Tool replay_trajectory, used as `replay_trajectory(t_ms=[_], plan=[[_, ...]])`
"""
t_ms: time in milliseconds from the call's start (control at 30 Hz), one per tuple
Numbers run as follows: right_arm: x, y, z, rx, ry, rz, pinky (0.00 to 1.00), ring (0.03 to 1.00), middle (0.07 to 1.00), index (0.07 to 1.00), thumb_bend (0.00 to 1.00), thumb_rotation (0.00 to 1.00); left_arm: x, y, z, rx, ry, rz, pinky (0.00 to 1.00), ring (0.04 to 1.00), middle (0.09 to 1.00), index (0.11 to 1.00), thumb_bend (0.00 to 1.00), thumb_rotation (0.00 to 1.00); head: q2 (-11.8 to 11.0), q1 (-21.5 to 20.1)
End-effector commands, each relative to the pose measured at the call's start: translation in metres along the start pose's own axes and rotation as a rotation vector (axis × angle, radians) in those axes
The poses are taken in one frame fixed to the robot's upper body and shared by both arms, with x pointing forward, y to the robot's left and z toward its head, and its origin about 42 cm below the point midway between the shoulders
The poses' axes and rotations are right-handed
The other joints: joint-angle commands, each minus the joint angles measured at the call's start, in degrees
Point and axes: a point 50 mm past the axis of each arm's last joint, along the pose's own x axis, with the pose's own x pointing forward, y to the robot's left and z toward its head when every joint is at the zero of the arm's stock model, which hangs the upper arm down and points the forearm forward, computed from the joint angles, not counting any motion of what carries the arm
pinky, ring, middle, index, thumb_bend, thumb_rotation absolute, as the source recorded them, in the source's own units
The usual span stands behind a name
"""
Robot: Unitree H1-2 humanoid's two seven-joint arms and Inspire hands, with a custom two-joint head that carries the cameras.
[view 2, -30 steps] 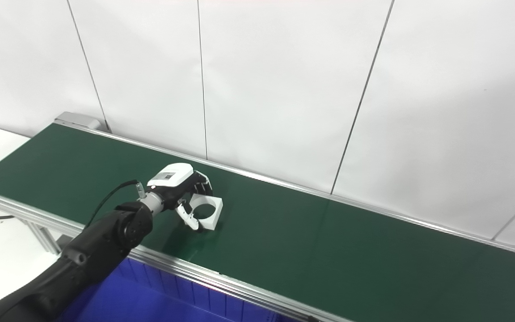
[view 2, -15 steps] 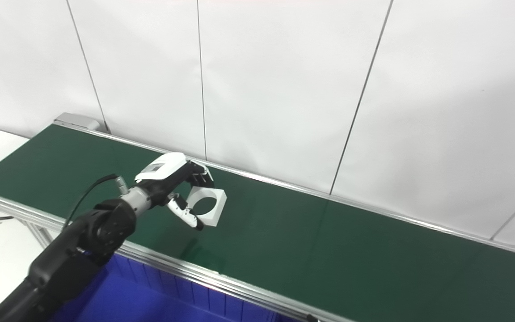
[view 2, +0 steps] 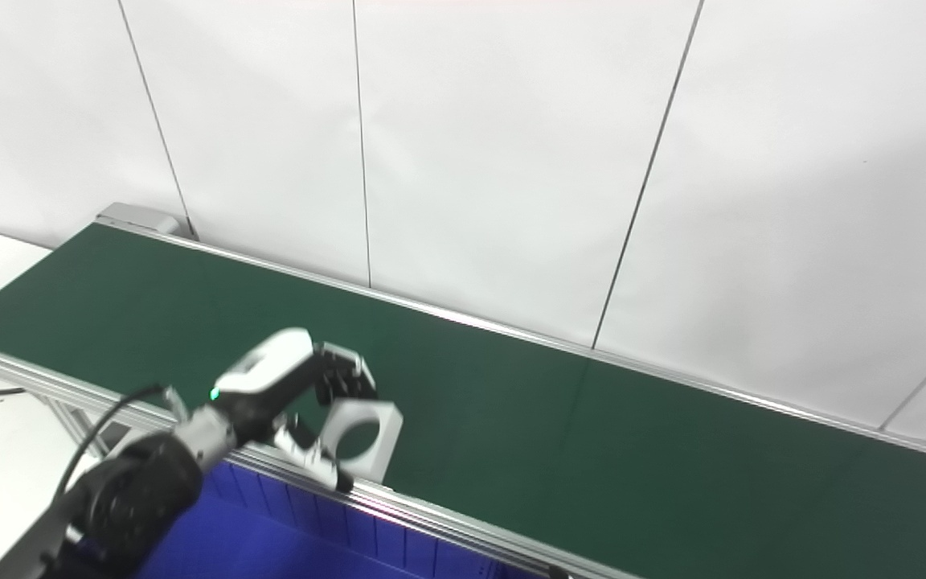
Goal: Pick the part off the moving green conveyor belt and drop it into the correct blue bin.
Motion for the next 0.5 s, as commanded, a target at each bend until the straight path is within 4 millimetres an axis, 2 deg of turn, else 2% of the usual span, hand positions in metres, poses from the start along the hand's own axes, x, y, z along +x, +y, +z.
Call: replay_trajectory(t_ms=[0, 267, 467], plan=[[0.003, -0.002, 0.013, 0.006, -0.073, -0.015, 0.71, 0.791, 0.850, 0.908, 0.63, 0.43, -0.005, 0.009, 0.011, 0.036, -0.071, 0.057, 0.54, 0.473, 0.467, 0.494, 0.52, 0.00, 0.5, -0.2], [-0.002, -0.006, 0.018, 0.004, -0.067, -0.019, 0.72, 0.797, 0.850, 0.912, 0.62, 0.41, -0.035, -0.028, 0.021, -0.007, -0.041, 0.004, 0.59, 0.508, 0.476, 0.490, 0.52, 0.00, 2.6, -0.9], [-0.004, -0.009, 0.024, 0.005, -0.070, -0.020, 0.72, 0.797, 0.850, 0.907, 0.62, 0.38, -0.047, -0.048, 0.021, 0.000, -0.013, -0.039, 0.63, 0.540, 0.476, 0.493, 0.52, 0.00, 4.4, -1.4]])
